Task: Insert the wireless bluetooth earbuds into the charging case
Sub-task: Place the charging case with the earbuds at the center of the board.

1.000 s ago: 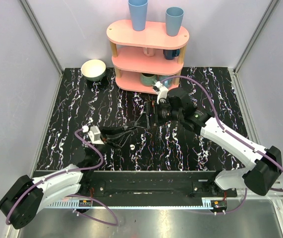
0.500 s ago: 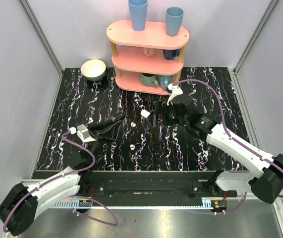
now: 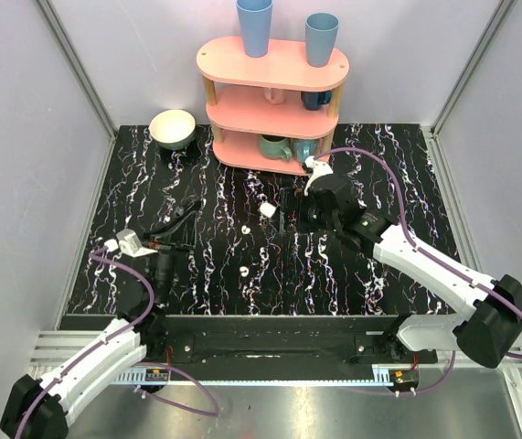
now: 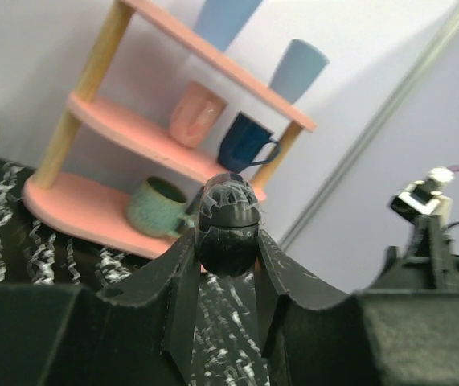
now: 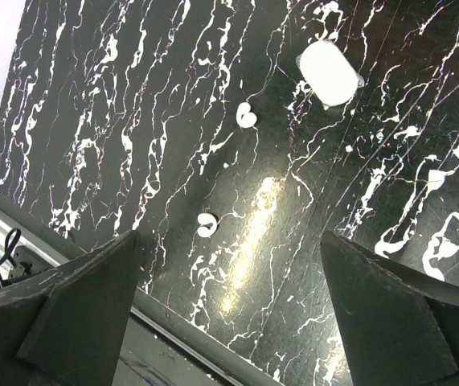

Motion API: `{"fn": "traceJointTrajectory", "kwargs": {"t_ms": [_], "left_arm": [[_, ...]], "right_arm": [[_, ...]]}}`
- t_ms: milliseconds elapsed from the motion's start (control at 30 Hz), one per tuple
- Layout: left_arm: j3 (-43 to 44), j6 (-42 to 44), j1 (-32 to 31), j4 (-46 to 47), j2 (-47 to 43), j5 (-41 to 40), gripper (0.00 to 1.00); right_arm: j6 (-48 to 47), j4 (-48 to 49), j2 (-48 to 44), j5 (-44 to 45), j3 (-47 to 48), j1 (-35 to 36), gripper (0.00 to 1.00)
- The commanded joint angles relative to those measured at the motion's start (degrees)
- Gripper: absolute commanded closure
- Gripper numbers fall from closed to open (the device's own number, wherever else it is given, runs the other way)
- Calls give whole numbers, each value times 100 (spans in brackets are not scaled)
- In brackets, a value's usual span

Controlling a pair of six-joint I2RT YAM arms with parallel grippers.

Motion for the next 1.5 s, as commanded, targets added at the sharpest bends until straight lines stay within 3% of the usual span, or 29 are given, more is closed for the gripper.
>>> {"fn": "traceJointTrajectory", "kwargs": {"t_ms": [0, 67, 200, 433, 500, 600, 833, 1167, 1467], "left_arm": [[-896, -597, 829, -784, -2, 532, 100], [-914, -808, 1470, -567, 374, 1355, 100], [-879, -1037, 2168, 312, 1481, 2589, 100], [-492, -1598, 2389, 2710, 4161, 3952, 100], [-448, -1853, 2441, 3835, 5198, 4199, 100], [-107, -2101, 2538, 3979, 6123, 4551, 100], [-194, -1670, 2608, 3778, 5659, 4349, 100], [35, -1978, 2731, 3970, 6397, 4490, 100], [62, -2206, 2881, 3962, 6520, 4753, 95]], "right_arm": [[76, 91, -37, -73, -25, 22, 0], [76, 100, -2, -82, -43, 22, 0], [76, 91, 174, -126, 62, 22, 0], [-30, 100, 375, -231, 106, 13, 0], [-108, 82, 446, -231, 167, 13, 0], [-91, -14, 604, -248, 308, -5, 0], [67, -67, 815, -258, 546, -5, 0], [85, -515, 1000, 454, 1055, -13, 0], [356, -1728, 1492, 1105, 2038, 4, 0]]}}
